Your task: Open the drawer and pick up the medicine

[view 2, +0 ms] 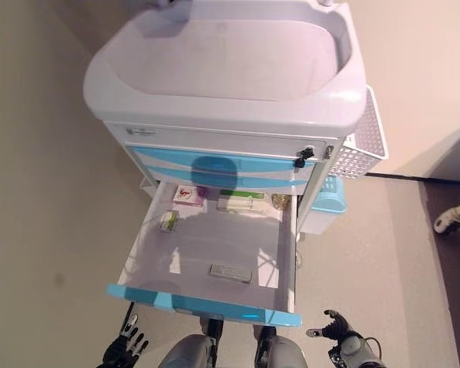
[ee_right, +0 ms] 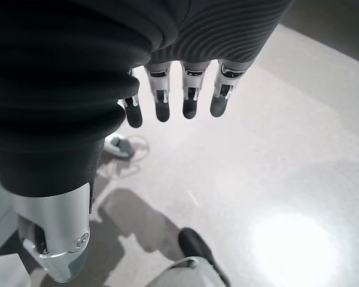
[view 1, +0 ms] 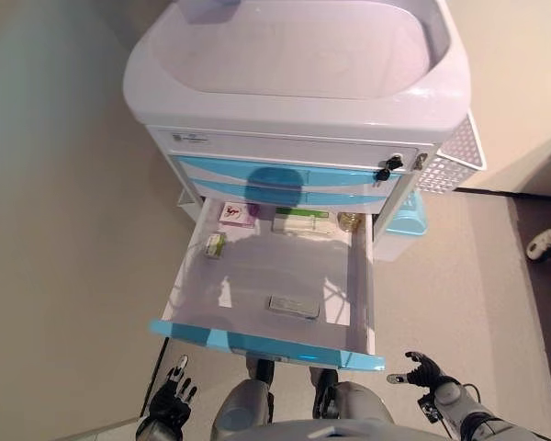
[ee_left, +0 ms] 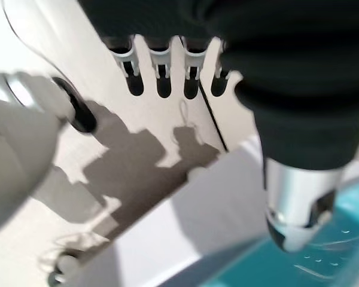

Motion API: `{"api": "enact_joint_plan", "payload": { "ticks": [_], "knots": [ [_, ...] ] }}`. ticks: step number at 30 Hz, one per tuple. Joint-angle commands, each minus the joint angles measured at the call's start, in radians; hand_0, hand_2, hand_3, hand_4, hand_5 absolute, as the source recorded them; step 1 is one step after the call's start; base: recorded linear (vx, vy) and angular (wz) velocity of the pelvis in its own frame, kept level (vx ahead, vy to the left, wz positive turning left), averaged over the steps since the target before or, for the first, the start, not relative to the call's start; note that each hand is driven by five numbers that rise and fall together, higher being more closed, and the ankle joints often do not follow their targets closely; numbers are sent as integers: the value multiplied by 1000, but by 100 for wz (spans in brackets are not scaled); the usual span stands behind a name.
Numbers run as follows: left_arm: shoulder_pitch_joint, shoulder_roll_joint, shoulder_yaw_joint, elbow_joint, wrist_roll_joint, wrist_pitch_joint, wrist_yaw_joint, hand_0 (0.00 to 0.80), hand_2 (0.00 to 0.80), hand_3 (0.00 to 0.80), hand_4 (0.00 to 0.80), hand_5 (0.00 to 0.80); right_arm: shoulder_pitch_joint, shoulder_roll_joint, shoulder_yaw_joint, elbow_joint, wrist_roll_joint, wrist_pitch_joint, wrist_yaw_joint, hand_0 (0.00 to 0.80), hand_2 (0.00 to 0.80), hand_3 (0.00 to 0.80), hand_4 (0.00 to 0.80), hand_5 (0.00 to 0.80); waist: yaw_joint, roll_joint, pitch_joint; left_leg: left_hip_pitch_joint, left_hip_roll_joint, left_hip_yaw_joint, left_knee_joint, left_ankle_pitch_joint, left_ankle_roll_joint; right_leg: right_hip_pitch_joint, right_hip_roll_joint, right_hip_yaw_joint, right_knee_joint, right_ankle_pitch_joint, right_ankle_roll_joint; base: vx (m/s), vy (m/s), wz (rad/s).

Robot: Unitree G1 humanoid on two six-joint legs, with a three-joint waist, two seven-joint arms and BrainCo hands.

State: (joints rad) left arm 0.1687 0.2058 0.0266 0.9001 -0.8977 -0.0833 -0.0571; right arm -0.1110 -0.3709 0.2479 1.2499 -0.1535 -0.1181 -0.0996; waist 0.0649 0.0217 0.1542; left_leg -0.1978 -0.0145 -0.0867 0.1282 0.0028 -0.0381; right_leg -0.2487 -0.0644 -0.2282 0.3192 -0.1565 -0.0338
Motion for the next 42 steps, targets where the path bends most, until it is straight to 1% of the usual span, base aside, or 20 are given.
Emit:
{"api": "enact_joint_plan", "payload": {
  "ticks": [1,2,4,5,6,7,10,11,13,17,20,25,27,28,29,31,32,33,39,42],
  "knots": [
    [-4,16,50,-9,88,-37,37,0,0,0,0,0,-30,-22,20,-2,39,15,-26,0,0,0,0,0,-8,-25,3,-22,-71,27,-34,39,76,45,-22,19,-100,127,81,47,30,-27],
    [-43,18,72,102,155,-36,61,0,0,0,0,0,-36,-16,11,12,52,17,-35,0,0,0,0,0,-15,-32,-9,-6,-68,40,-56,40,76,56,-16,34,-126,137,86,71,44,-21],
    [-69,30,93,201,232,-36,77,0,0,0,0,0,-37,-12,5,16,57,16,-38,0,0,0,0,0,-20,-38,-23,15,-65,55,-83,41,75,69,-8,50,-153,148,91,81,43,-29],
    [-69,30,93,201,232,-36,77,0,0,0,0,0,-37,-12,5,16,57,16,-38,0,0,0,0,0,-20,-38,-23,15,-65,55,-83,41,75,69,-8,50,-153,148,91,97,36,-28],
    [-91,37,102,286,316,-31,85,0,0,0,0,0,-36,-10,-11,24,69,15,-45,0,0,0,0,0,-26,-46,-36,38,-61,67,-107,43,75,84,-2,67,-177,160,98,96,40,-20],
    [-101,48,105,333,386,-25,93,0,0,0,0,0,-35,-12,-24,27,82,15,-45,0,0,0,0,0,-30,-50,-42,54,-58,77,-120,42,74,96,0,77,-188,164,101,121,48,-33],
    [-109,63,100,407,542,-16,107,0,0,0,0,0,-20,-23,-39,-16,82,4,-53,0,0,0,0,0,-42,-62,-68,80,-54,101,-148,43,71,115,6,101,-226,183,110,89,37,-32],
    [-107,66,86,413,611,-18,112,0,0,0,0,0,-15,-36,-44,-63,71,-3,-61,0,0,0,0,0,-46,-66,-74,89,-52,110,-156,42,70,120,8,111,-237,191,114,81,27,-31],
    [-105,66,86,432,678,-12,124,0,0,0,0,0,9,-63,-56,-167,59,-11,-65,0,0,0,0,0,-51,-72,-84,106,-49,127,-172,41,68,130,10,131,-257,202,119,59,29,-41],
    [-82,48,59,455,820,-7,148,0,0,0,0,0,99,-141,-115,-486,27,-32,-51,0,0,0,0,0,-66,-83,-100,134,-42,161,-199,41,65,143,13,162,-289,224,132,47,34,-40],
    [-74,31,44,464,884,-4,151,0,0,0,0,0,177,-177,-180,-726,13,-49,-34,0,0,0,0,0,-73,-88,-108,143,-39,180,-208,39,62,149,14,177,-308,236,139,31,25,-29],
    [-72,13,20,464,951,-5,150,0,0,0,0,0,256,-182,-226,-1021,109,-110,42,0,0,0,0,0,-81,-98,-115,158,-36,200,-210,34,62,155,16,192,-316,240,144,28,10,-19],
    [-74,14,-3,457,981,-7,154,0,0,0,0,0,270,-191,-215,-1095,145,-127,78,0,0,0,0,0,-80,-102,-115,165,-35,201,-207,30,63,160,16,196,-310,236,144,21,3,-17],
    [-74,14,-3,457,981,-7,154,0,0,0,0,0,271,-191,-216,-1096,145,-126,78,0,0,0,0,0,-80,-102,-115,166,-35,201,-207,29,63,161,16,196,-310,236,144,29,1,-8],
    [-75,14,-42,440,1027,-12,147,0,0,0,0,0,274,-204,-193,-1170,166,-131,120,0,0,0,0,0,-80,-103,-114,172,-36,203,-204,26,63,166,17,198,-305,232,144,0,0,0],
    [-74,15,-79,423,1067,-15,140,0,0,0,0,0,272,-224,-170,-1228,175,-134,154,0,0,0,0,0,-77,-105,-115,178,-37,203,-201,21,65,171,16,195,-301,226,143,20,2,0],
    [-74,15,-79,423,1067,-15,140,0,0,0,0,0,272,-224,-170,-1228,175,-134,154,0,0,0,0,0,-77,-105,-115,178,-37,203,-201,21,65,171,16,195,-301,226,143,0,0,0],
    [-73,19,-107,408,1096,-19,137,0,0,0,0,0,257,-240,-141,-1267,178,-135,178,0,0,0,0,0,-73,-107,-118,181,-38,201,-198,17,65,175,17,193,-297,219,142,0,0,0],
    [-62,17,-150,379,1108,-31,140,0,0,0,0,0,165,-252,-12,-1278,148,-142,203,0,0,0,0,0,-51,-110,-121,189,-42,181,-194,13,68,191,13,174,-291,205,140,17,-5,4],
    [-56,24,-150,387,1104,-31,147,0,0,0,0,0,71,-251,103,-1256,70,-146,207,0,0,0,0,0,-31,-117,-120,190,-43,166,-195,14,69,198,11,157,-290,198,137,3,-25,12]
  ]
}}
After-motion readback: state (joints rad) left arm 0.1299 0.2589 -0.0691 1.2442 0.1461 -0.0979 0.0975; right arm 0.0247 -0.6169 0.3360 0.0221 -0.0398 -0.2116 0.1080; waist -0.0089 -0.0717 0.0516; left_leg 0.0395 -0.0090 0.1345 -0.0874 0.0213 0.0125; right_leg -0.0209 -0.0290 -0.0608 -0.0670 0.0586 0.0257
